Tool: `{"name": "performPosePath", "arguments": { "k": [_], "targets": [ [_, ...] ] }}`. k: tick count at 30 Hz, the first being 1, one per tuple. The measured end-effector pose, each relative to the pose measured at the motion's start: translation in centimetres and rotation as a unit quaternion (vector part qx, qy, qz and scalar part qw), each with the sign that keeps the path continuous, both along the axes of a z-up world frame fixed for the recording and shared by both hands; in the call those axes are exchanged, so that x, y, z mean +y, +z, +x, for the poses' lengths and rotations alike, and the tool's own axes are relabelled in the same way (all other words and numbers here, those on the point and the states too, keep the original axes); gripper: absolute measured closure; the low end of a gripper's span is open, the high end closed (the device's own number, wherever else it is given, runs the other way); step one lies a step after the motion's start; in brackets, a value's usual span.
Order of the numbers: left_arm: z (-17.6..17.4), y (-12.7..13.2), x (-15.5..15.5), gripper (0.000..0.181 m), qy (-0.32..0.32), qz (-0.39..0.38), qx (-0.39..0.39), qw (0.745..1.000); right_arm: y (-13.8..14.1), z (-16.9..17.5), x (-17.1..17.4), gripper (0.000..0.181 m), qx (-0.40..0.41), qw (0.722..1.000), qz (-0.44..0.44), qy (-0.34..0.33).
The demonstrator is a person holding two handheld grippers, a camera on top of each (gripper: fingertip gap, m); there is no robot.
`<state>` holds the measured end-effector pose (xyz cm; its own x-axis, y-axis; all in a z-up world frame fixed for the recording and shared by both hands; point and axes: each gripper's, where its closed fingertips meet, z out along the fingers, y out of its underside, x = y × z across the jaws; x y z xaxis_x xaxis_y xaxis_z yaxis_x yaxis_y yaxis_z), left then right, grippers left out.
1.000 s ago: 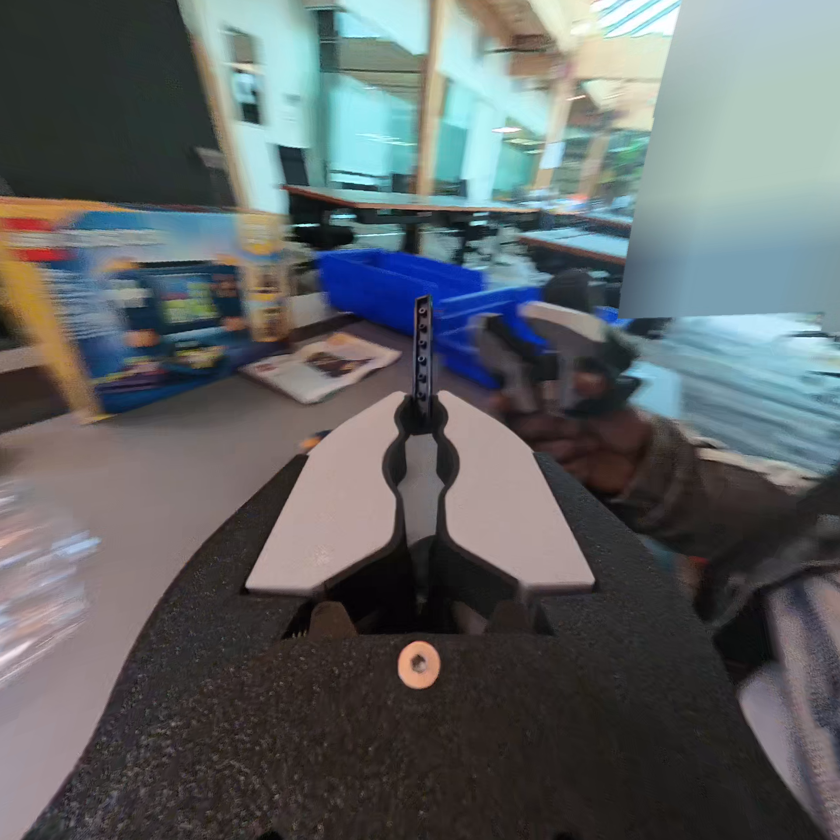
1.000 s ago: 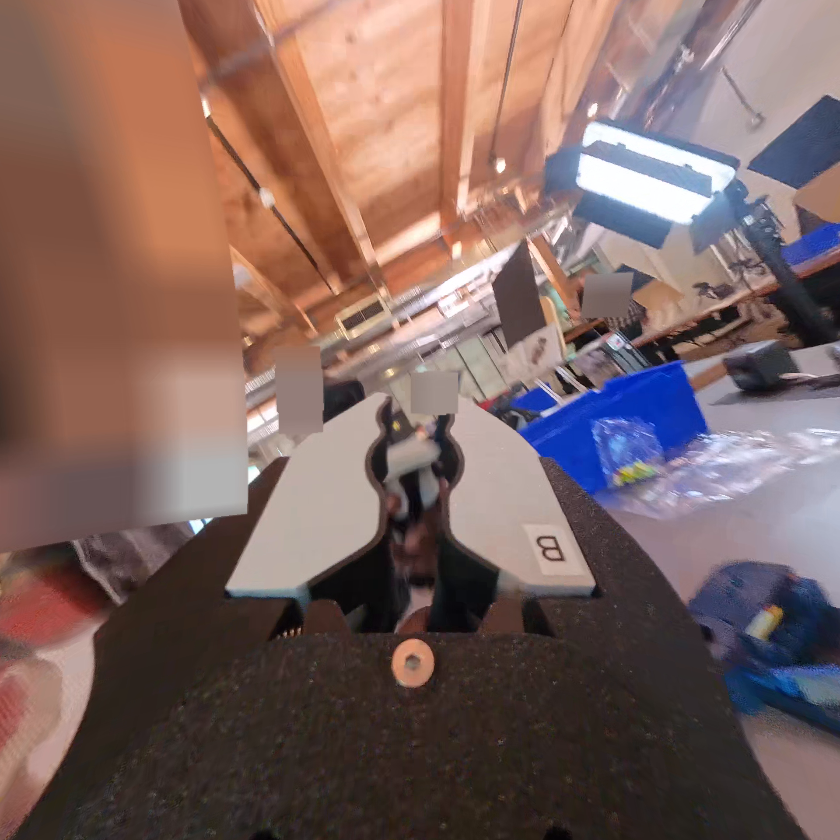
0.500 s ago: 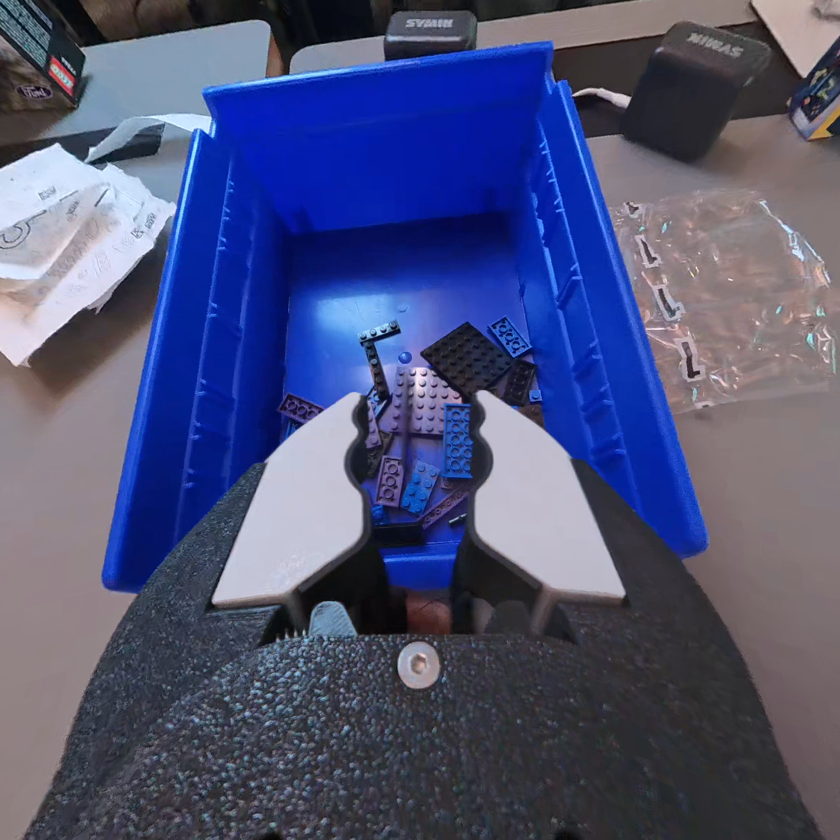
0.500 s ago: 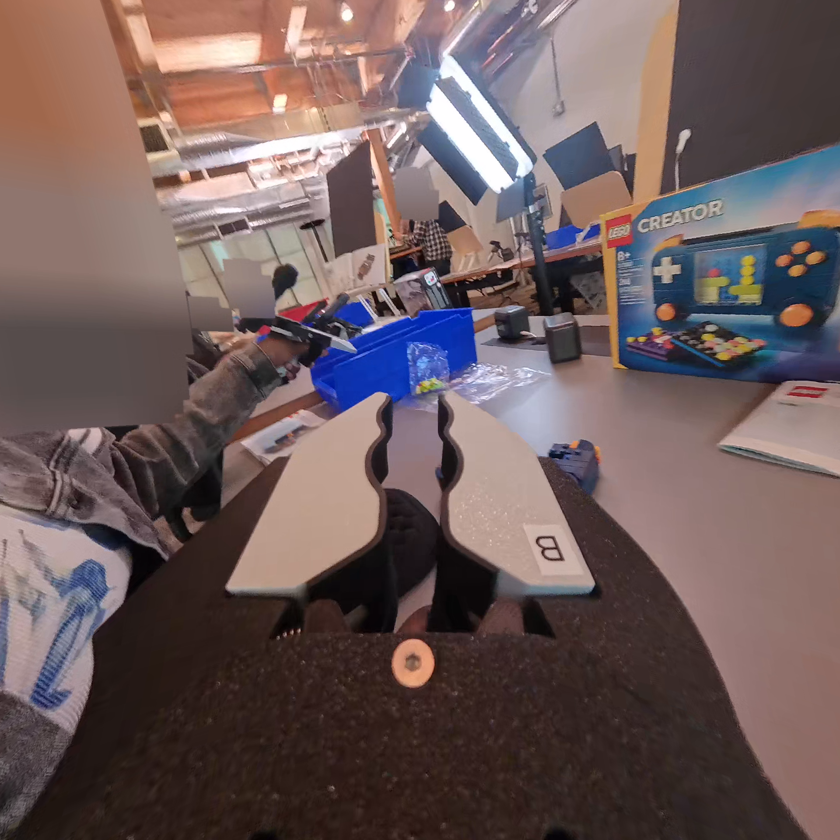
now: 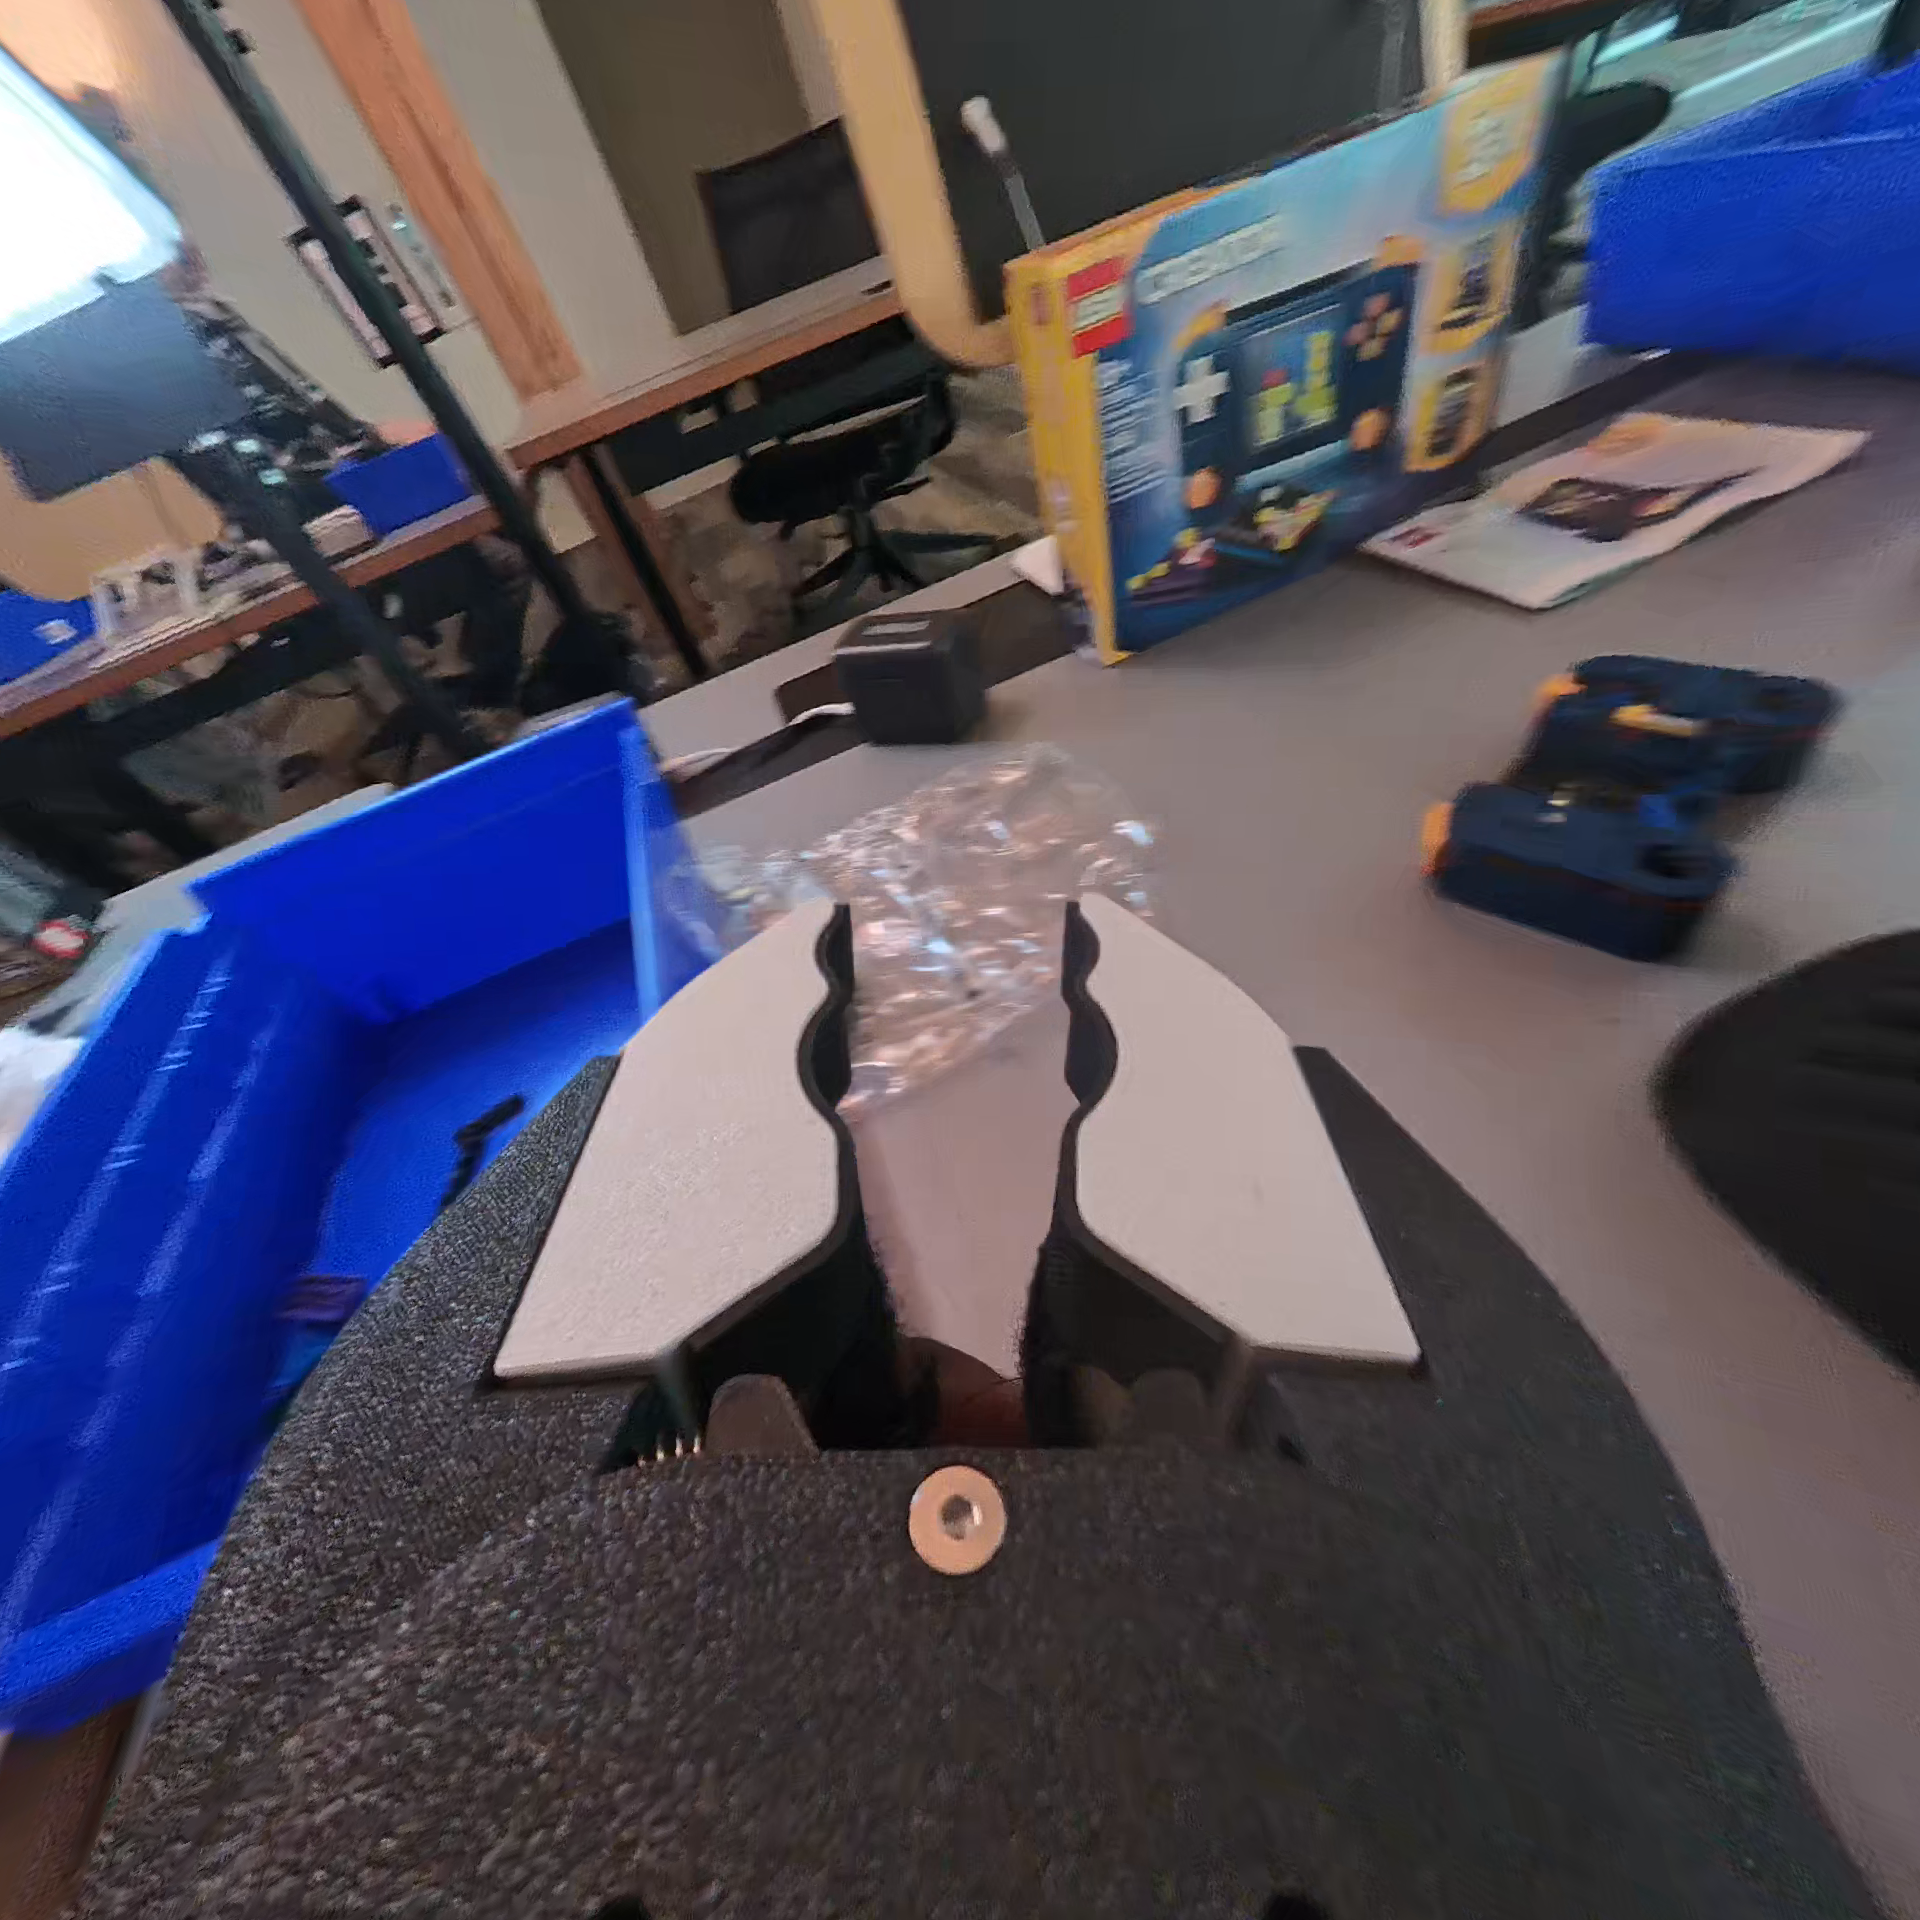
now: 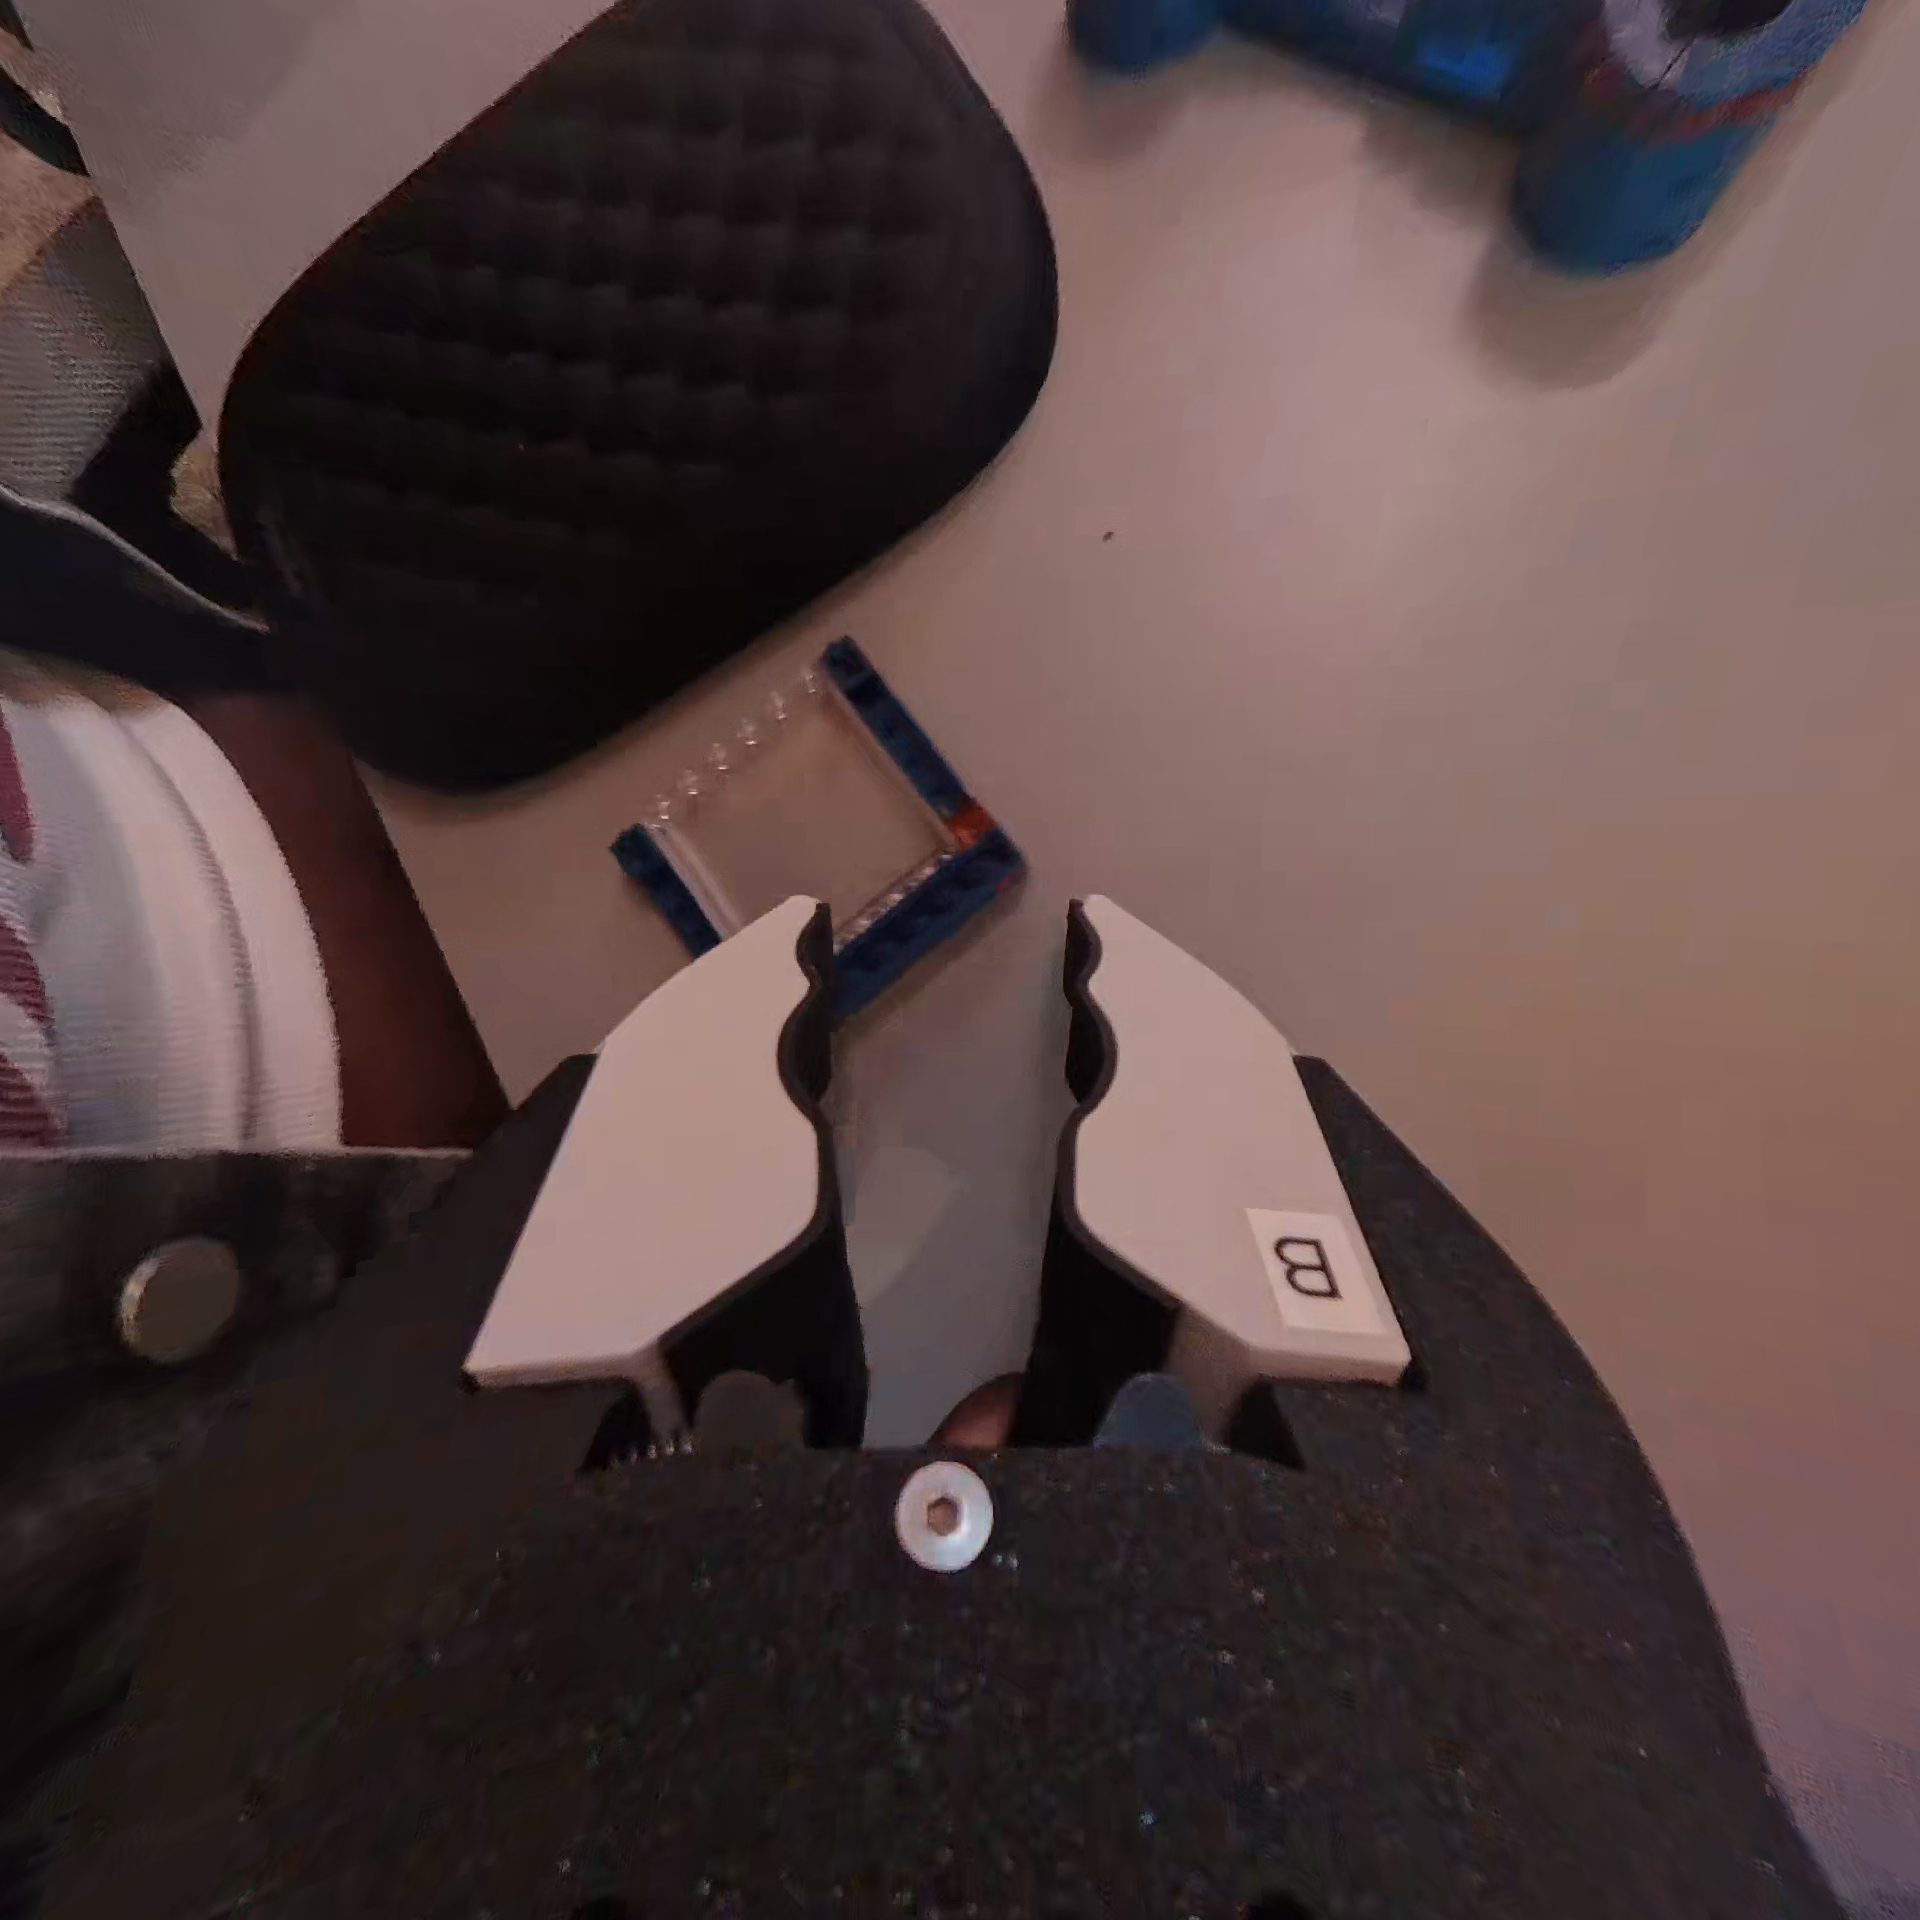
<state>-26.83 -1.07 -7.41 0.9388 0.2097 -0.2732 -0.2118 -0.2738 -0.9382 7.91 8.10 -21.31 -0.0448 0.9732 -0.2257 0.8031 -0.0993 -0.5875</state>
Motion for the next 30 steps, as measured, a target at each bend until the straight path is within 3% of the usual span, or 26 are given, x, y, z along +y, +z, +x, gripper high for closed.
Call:
{"name": "performPosePath", "arguments": {
  "k": [6,9,11,14,16,17,21,23,27,30],
  "targets": [
    [7.2,-2.9,0.9,0.147,-0.071,0.0,-0.028,0.997,-0.7,-0.4,-1.1,0.165,-0.055,0.998,0.009,-0.036],
    [11.0,-3.4,2.2,0.148,-0.129,0.025,-0.096,0.987,-0.5,-1.1,-0.7,0.169,-0.027,0.999,0.031,-0.029],
    [15.1,-3.2,3.2,0.146,-0.209,0.054,-0.21,0.954,-0.3,-1.5,-0.5,0.169,0.004,0.998,0.055,-0.011],
    [21.0,-3.4,4.5,0.141,-0.321,0.054,-0.376,0.868,1.4,-2.7,-0.3,0.169,0.088,0.991,0.101,0.018],
    [23.9,-4.6,5.6,0.137,-0.35,0.015,-0.421,0.837,3.6,-3.8,-0.2,0.169,0.158,0.976,0.151,0.027],
    [25.0,-5.2,5.9,0.138,-0.362,-0.009,-0.419,0.833,4.9,-4.4,-0.4,0.169,0.195,0.965,0.173,0.038],
    [27.0,-5.4,6.5,0.152,-0.386,-0.05,-0.321,0.863,8.0,-6.2,-1.6,0.169,0.27,0.929,0.246,0.064],
    [27.4,-5.6,6.2,0.169,-0.396,-0.071,-0.285,0.87,8.6,-7.0,-2.5,0.169,0.293,0.92,0.247,0.078],
    [26.1,-5.8,5.4,0.174,-0.375,-0.093,-0.303,0.871,8.3,-8.1,-3.2,0.172,0.308,0.924,0.212,0.082],
    [24.8,-6.2,4.9,0.174,-0.338,-0.101,-0.298,0.887,8.9,-8.9,-3.8,0.174,0.329,0.915,0.217,0.082]
  ]
}}
